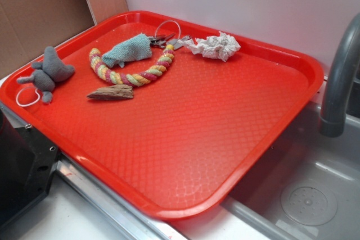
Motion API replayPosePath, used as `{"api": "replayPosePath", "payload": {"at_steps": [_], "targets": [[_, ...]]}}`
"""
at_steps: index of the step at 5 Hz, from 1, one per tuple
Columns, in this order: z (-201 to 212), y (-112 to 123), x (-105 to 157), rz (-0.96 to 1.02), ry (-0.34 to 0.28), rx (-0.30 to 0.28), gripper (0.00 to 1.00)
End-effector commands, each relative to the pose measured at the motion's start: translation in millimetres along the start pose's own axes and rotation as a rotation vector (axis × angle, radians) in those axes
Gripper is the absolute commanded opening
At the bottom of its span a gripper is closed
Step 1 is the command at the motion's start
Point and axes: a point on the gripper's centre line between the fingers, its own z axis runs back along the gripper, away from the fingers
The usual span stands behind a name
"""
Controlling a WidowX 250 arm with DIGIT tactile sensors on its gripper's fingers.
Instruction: Grab the blue cloth.
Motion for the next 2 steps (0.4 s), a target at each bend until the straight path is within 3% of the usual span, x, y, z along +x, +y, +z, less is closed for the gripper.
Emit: {"api": "replayPosePath", "payload": {"at_steps": [1,2], "targets": [[0.0,0.0,0.0,0.000,0.000,0.000,1.00],[-2.0,0.5,4.7,0.007,-0.021,0.004,1.00]]}}
